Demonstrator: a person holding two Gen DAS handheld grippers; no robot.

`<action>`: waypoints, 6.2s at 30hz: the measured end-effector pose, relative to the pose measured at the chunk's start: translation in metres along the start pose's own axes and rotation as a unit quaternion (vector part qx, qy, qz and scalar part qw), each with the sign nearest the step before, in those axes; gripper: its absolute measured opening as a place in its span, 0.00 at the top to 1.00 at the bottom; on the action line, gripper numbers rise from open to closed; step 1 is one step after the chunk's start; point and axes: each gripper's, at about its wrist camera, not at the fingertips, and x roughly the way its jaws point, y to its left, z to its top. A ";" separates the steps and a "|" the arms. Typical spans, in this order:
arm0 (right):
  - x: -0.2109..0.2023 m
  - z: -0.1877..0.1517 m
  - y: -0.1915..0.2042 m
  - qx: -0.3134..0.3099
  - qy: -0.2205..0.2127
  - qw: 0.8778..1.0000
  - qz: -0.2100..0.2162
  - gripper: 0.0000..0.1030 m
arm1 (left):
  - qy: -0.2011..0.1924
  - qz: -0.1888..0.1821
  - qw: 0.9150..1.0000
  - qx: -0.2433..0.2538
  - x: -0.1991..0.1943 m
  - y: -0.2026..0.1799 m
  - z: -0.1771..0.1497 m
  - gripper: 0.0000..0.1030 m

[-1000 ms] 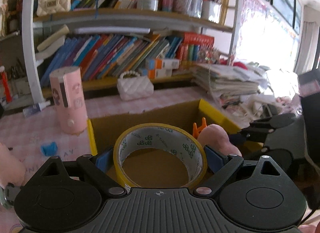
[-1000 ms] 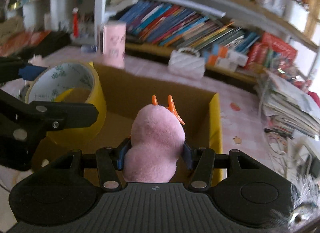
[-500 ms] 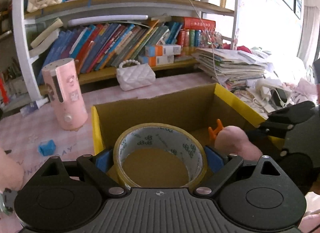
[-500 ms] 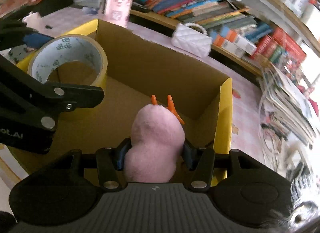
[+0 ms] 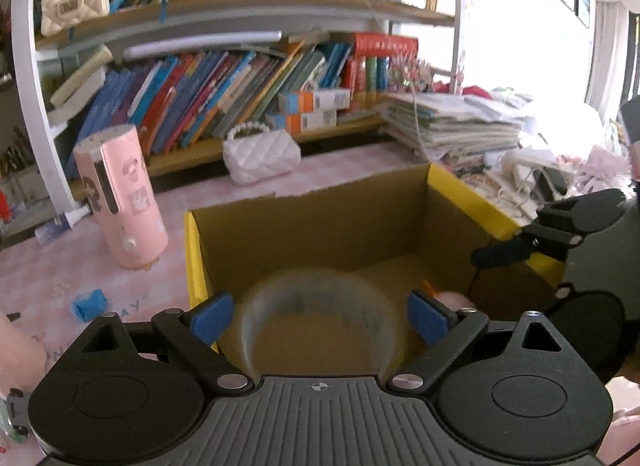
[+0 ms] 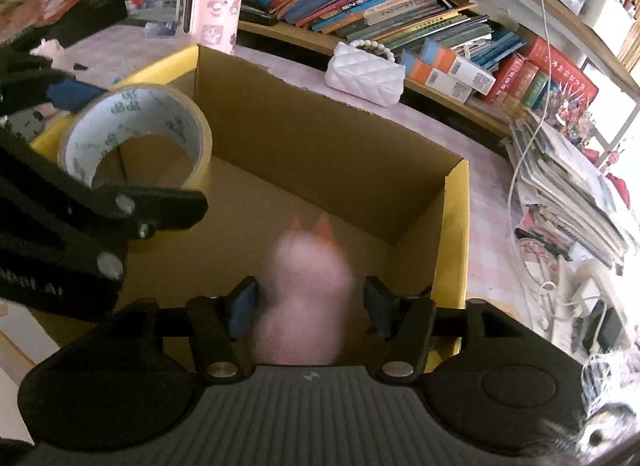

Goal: Organize objects
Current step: 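Lower tape roll and plush into the yellow box and open both tools, then withdraw both tools and move toward the toy car and charger, then grasp the small white-red box with the left tool while the right tool grasps the white charger, then lift the small box and charger and carry them toward the yellow box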

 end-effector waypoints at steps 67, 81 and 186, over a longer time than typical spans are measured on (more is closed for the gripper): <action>-0.129 -0.062 0.278 0.163 -0.040 0.986 0.003 0.13 | 0.017 0.124 0.983 -0.136 -0.261 0.139 -0.193 0.03; -0.118 -0.039 0.301 0.130 -0.045 0.990 0.027 0.13 | 0.017 0.146 0.975 -0.169 -0.262 0.165 -0.197 0.03; -0.094 -0.003 0.291 0.135 -0.060 0.987 0.059 0.37 | 0.003 0.126 0.975 -0.186 -0.251 0.196 -0.179 0.41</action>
